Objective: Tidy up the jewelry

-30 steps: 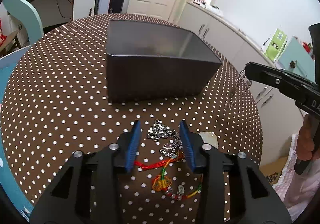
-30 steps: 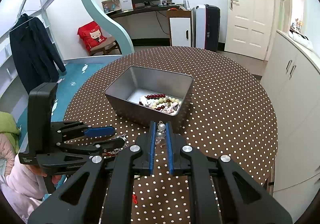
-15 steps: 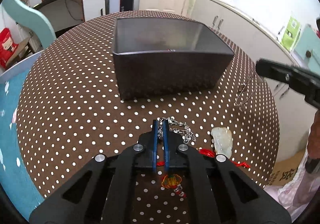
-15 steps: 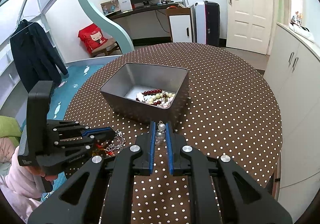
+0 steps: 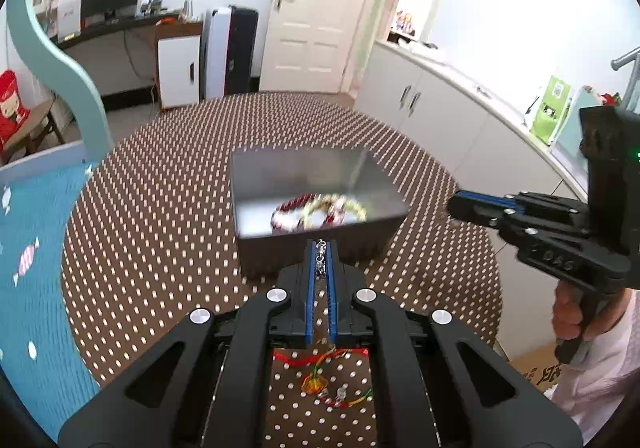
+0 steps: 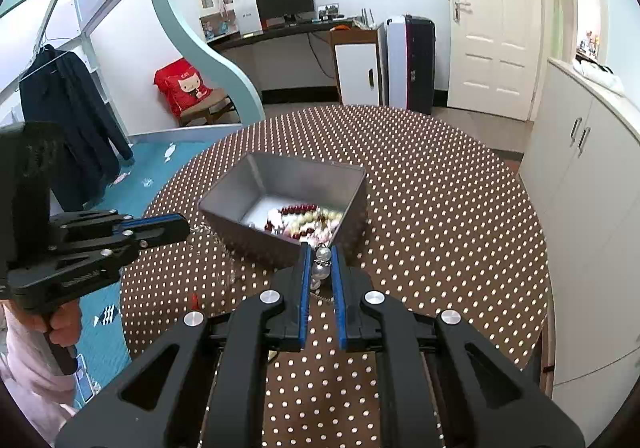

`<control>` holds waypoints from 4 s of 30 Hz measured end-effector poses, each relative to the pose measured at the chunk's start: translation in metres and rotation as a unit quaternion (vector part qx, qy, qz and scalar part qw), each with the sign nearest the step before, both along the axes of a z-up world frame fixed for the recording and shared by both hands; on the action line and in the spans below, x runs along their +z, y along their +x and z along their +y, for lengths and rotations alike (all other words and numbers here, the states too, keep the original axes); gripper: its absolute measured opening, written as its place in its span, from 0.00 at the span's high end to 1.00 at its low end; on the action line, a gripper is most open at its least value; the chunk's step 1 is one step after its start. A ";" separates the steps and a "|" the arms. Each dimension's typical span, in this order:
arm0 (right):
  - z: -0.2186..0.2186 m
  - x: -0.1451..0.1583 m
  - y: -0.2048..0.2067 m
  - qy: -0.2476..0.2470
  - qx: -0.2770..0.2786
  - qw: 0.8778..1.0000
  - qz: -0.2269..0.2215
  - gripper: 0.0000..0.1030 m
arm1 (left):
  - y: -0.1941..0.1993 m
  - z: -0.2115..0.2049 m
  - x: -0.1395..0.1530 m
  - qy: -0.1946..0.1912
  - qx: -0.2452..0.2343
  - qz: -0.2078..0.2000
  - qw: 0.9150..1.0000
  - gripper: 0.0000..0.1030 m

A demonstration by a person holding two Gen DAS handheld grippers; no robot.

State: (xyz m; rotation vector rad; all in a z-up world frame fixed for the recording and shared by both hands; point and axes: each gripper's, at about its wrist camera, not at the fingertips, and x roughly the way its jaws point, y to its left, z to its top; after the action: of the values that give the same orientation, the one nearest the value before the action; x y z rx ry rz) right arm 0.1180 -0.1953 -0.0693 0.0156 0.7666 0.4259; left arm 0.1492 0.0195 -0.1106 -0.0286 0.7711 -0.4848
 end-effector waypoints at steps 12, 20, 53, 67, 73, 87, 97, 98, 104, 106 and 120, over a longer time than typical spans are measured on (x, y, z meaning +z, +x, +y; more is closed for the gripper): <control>0.011 0.047 0.023 -0.009 0.020 0.998 -0.062 0.91 | 0.022 -0.016 0.073 -0.002 -0.004 -0.084 0.996 0.96; 0.033 0.048 0.045 -0.016 0.050 0.996 -0.067 0.91 | 0.045 -0.017 0.090 -0.020 -0.002 -0.091 0.996 0.96; 0.020 0.009 0.058 -0.005 0.007 1.000 0.014 0.45 | 0.069 -0.009 0.005 -0.011 0.037 0.024 0.999 0.59; 0.006 -0.008 -0.005 -0.011 -0.025 0.999 0.023 0.11 | 0.003 -0.011 -0.015 0.029 0.036 0.050 0.998 0.38; -0.001 -0.022 -0.020 -0.016 -0.037 0.999 0.035 0.08 | -0.022 -0.011 -0.032 0.043 0.032 0.069 0.996 0.25; 0.016 -0.051 -0.043 -0.029 -0.018 0.998 0.058 0.08 | -0.045 -0.041 -0.080 0.126 -0.006 0.074 0.989 0.83; 0.048 -0.059 -0.047 -0.056 0.031 0.997 0.044 0.09 | -0.044 0.000 -0.051 0.047 0.072 0.051 0.995 0.83; 0.054 -0.061 -0.047 -0.061 0.035 0.997 0.042 0.11 | -0.044 0.004 -0.049 0.041 0.074 0.050 0.995 0.83; 0.074 -0.086 -0.040 -0.097 0.048 0.992 0.058 0.35 | -0.045 0.023 -0.052 0.029 0.090 0.062 0.994 0.83; 0.075 -0.087 -0.042 -0.097 0.050 0.993 0.045 0.48 | -0.044 0.023 -0.055 0.028 0.093 0.068 0.993 0.83; 0.061 -0.082 -0.035 -0.074 0.044 0.995 0.055 0.61 | -0.041 0.029 -0.048 0.013 0.096 0.061 0.993 0.83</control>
State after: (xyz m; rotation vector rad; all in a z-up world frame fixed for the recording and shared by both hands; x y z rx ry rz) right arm 0.0831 -0.1343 -0.1515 -0.1346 0.9086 0.4539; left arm 0.1083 0.0489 -0.1587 -0.1084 0.8847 -0.2923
